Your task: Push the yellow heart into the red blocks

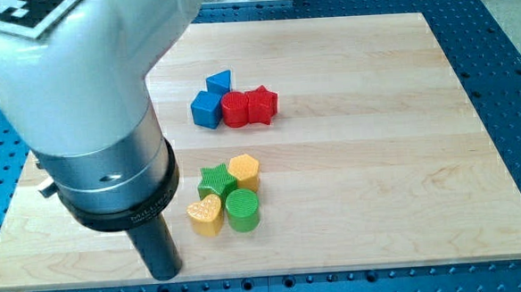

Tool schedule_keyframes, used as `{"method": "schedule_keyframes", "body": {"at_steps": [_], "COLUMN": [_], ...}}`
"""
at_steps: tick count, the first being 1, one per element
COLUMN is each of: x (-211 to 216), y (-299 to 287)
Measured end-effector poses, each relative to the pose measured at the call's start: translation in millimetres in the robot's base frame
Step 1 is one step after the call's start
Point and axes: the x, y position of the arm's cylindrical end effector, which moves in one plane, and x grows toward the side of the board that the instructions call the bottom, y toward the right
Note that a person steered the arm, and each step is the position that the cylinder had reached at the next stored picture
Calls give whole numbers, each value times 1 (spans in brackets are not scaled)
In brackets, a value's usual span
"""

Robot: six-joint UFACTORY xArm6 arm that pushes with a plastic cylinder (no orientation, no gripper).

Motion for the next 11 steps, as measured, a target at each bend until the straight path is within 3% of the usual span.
{"method": "schedule_keyframes", "body": {"at_steps": [2, 4, 5, 6, 7, 8, 9, 11], "x": [-36, -13, -47, -47, -23, -26, -99, -123], "y": [5, 9, 13, 33, 17, 59, 62, 80]}}
